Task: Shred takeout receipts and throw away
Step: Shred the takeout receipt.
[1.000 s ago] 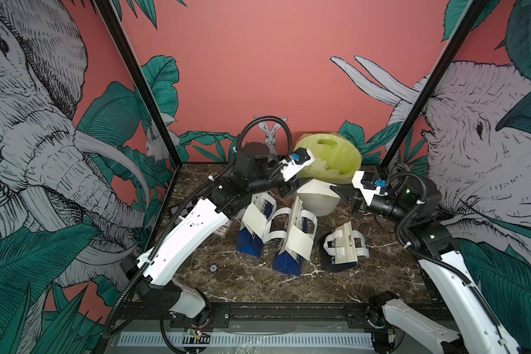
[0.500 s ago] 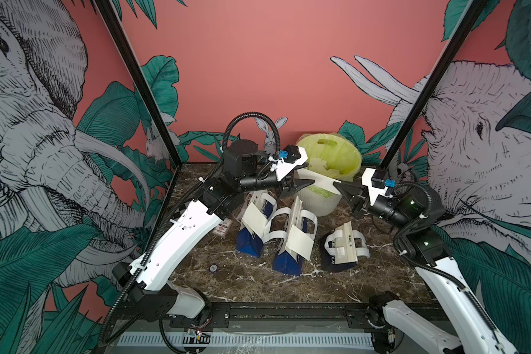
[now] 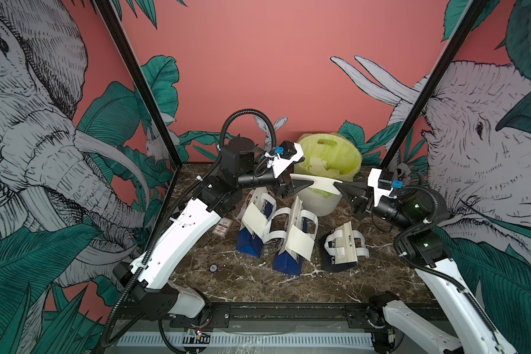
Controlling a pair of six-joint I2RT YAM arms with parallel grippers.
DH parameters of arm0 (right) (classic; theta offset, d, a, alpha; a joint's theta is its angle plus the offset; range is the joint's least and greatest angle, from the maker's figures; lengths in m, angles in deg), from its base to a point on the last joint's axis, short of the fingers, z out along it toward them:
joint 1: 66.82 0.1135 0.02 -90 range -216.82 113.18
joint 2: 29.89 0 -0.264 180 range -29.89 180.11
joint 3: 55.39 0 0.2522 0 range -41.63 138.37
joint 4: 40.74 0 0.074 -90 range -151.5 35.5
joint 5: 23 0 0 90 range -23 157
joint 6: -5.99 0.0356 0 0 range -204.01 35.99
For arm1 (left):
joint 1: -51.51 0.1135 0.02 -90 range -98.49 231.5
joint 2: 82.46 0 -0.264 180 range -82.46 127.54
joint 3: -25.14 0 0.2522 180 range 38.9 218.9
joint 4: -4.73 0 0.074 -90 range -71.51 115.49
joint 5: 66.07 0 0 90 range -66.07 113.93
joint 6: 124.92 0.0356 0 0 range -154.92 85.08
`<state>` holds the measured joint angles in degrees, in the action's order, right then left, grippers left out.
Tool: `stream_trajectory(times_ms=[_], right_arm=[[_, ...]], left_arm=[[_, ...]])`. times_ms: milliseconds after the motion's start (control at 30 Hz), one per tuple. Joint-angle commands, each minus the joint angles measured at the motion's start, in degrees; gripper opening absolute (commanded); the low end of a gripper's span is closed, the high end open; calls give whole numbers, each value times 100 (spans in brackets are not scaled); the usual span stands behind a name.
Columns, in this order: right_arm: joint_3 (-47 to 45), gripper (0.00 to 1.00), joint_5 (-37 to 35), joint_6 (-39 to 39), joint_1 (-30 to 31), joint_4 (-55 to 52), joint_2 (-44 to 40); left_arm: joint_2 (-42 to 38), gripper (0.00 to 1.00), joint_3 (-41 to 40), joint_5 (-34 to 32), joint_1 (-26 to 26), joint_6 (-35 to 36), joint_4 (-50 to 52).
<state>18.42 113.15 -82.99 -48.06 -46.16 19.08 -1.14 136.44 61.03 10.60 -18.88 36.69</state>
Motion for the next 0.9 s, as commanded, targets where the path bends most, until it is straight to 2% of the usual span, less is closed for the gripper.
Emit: stream_trajectory(times_ms=[0,200,333,600,867], right_arm=[[42,0,85,20,43,282,-93],[42,0,-278,43,40,336,-48],[2,0,-349,122,48,514,-29],[-68,0,-414,278,53,731,-27],[-133,0,-443,248,48,648,-62]], left_arm=[[47,73,99,338,39,-183,-188],[-20,44,-119,905,39,-589,-635],[-59,36,-177,1127,39,-719,-754],[-41,34,-248,1037,39,-804,-860],[-90,27,-324,1029,39,-1032,-1250]])
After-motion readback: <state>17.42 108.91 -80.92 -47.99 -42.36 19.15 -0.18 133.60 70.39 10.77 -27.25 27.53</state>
